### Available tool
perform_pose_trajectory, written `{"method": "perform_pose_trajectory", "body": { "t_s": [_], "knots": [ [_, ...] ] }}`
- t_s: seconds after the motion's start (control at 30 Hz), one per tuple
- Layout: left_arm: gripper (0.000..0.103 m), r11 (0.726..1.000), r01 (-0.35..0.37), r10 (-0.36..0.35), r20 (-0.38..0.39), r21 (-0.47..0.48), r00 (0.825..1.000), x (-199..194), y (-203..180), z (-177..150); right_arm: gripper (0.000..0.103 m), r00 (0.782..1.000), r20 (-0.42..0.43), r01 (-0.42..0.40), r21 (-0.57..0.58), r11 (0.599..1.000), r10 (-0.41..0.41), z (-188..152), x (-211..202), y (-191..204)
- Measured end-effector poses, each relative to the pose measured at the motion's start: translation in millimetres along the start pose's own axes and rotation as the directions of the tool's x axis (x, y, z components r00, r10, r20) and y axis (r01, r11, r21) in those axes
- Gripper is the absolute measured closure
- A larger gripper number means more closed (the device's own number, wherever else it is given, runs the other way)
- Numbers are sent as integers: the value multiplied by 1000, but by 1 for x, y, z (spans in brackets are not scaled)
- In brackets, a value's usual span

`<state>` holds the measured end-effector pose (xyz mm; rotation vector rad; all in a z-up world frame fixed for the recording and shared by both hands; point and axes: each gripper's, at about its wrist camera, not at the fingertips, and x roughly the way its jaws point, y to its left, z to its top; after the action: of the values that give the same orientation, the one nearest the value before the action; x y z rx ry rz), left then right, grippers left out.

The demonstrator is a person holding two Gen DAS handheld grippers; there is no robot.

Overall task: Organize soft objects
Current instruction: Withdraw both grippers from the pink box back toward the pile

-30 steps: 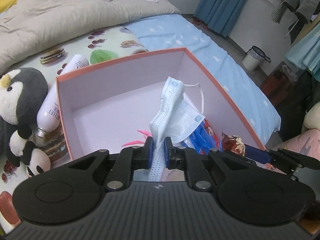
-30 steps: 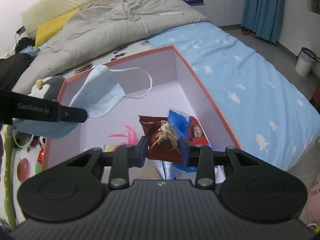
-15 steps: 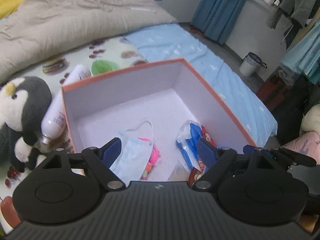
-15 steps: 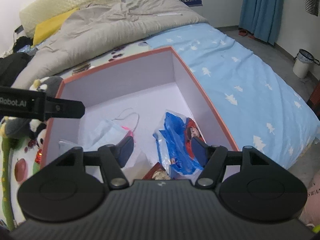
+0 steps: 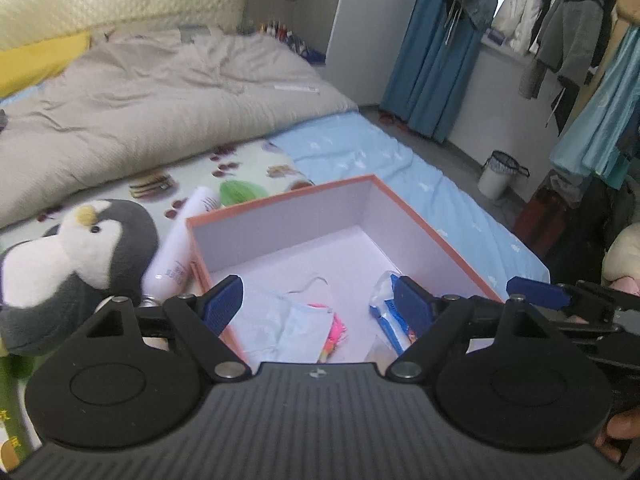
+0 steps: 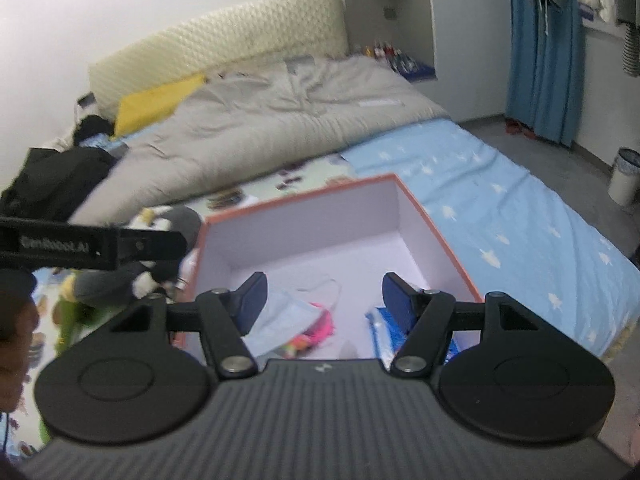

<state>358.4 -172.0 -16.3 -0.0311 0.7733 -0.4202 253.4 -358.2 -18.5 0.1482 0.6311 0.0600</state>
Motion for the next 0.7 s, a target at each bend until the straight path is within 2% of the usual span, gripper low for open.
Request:
{"method": "perform_pose_trajectory", "body": {
  "t_s": [0.37, 0.7],
  "knots": [
    [17, 997, -74, 76, 123, -21, 989, -85, 34, -56, 37, 993, 82, -76, -68, 995, 82, -30, -43, 54],
    [17, 990, -131, 138, 154, -53, 978, -137, 57, -109, 37, 984, 80, -151, -73, 986, 157, -69, -58, 90]
  ]
}}
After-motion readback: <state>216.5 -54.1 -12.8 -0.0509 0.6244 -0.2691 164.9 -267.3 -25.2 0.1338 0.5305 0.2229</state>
